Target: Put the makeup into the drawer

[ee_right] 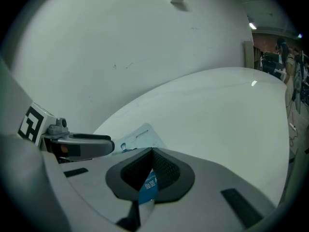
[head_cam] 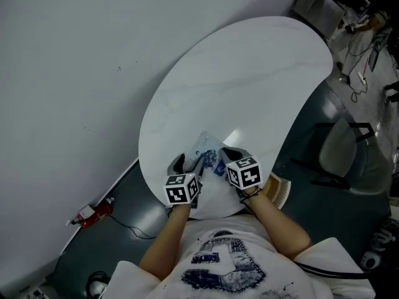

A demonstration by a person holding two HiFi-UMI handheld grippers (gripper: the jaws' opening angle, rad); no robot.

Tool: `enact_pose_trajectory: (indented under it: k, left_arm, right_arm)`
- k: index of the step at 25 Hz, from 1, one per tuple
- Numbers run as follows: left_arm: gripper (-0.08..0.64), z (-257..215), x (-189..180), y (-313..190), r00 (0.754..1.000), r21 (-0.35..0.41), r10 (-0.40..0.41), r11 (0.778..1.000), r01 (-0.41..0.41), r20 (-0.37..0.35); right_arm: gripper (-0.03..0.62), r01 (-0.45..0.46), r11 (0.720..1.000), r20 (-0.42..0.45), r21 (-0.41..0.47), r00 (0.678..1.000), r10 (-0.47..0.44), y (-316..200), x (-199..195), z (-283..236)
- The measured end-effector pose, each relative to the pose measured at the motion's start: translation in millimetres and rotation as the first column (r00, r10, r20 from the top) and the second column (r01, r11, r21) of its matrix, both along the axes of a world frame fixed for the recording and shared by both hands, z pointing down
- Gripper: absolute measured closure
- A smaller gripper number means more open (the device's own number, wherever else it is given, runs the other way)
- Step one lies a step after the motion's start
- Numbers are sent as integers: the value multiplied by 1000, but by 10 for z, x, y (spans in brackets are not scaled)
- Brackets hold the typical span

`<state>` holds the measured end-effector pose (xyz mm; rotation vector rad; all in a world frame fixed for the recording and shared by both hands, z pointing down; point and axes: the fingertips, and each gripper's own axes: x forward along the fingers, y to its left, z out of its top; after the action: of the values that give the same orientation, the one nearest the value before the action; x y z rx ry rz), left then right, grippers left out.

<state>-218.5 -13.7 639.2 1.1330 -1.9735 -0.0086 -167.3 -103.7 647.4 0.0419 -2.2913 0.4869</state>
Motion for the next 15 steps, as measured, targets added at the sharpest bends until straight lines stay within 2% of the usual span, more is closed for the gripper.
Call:
enact_pose_trajectory:
  k: [15]
  left_arm:
    - [230,79,54,-42,998,12,-14,1000,15,-65]
  right_arm:
    - [572,18,1000,-18,-26,1000,-18,45,-18,156]
